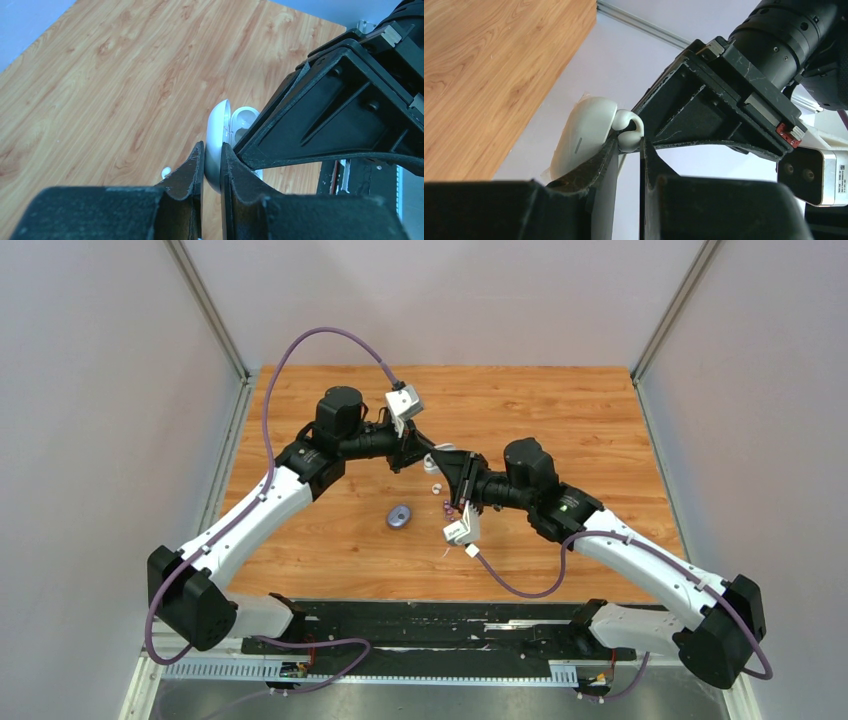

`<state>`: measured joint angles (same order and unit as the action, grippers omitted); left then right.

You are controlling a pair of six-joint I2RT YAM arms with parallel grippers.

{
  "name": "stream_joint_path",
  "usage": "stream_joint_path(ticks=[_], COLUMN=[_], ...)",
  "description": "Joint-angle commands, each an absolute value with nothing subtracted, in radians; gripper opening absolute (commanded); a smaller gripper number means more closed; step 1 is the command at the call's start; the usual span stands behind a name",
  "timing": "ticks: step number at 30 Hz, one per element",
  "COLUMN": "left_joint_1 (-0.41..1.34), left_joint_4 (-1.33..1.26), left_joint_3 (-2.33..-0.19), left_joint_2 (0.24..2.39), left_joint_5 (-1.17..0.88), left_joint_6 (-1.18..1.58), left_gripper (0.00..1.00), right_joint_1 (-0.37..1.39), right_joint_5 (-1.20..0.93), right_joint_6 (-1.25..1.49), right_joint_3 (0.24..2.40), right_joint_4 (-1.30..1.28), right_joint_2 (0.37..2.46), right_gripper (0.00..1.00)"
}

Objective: Insert the wireless bluetooth earbuds into the charging case
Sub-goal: Place the earbud in the charging case.

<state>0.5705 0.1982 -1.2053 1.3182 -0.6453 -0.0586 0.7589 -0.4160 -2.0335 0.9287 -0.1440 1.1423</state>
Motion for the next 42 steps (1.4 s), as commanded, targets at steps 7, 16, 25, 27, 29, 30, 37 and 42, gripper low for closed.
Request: stream_joint_path(ticks=[7, 16, 25, 27, 29, 30, 37, 42], left_joint_1=[0.582, 0.578, 0.541, 0.541, 0.541, 0.54, 0.541, 0.541], left_joint_4=[0.068, 0.014, -0.123, -0.118, -0.103, -0.098, -0.135, -0.166], left_joint_3=[-1.223, -1.212, -1.158, -1.159, -1.168, -1.175, -1.185, -1.184], left_joint_2=[1.267, 1.266, 1.255, 1.257, 1.264, 1.269, 1.3, 1.314], left_joint_5=[-0.702, -0.758, -0.822, -0.822, -0.825, -0.827, -0.855, -0.847], left_joint_6=[-0.042, 0.02, 0.096, 0.088, 0.076, 0.072, 0.131, 0.164], left_gripper=[0.0, 0.0, 0.0, 0.0, 0.0, 0.0, 0.0, 0.0], right_joint_1=[0.755, 0.755, 0.755, 0.755, 0.756, 0.758, 0.759, 0.759], right_joint_5=[-0.38, -0.37, -0.372, -0.373, -0.386, -0.393, -0.442, -0.438], right_joint_6=[-2.102, -2.114, -2.129, -2.121, -2.118, -2.12, -2.127, -2.106], right_joint_3=[0.961, 0.97, 0.969, 0.977, 0.983, 0.985, 0.983, 0.981], right_joint_4=[-0.35, -0.408, -0.457, -0.457, -0.456, -0.456, -0.456, -0.457], right_joint_2=[1.144, 1.125, 1.106, 1.113, 1.12, 1.124, 1.134, 1.135], right_gripper=[0.0, 0.0, 0.0, 0.0, 0.0, 0.0, 0.0, 0.0])
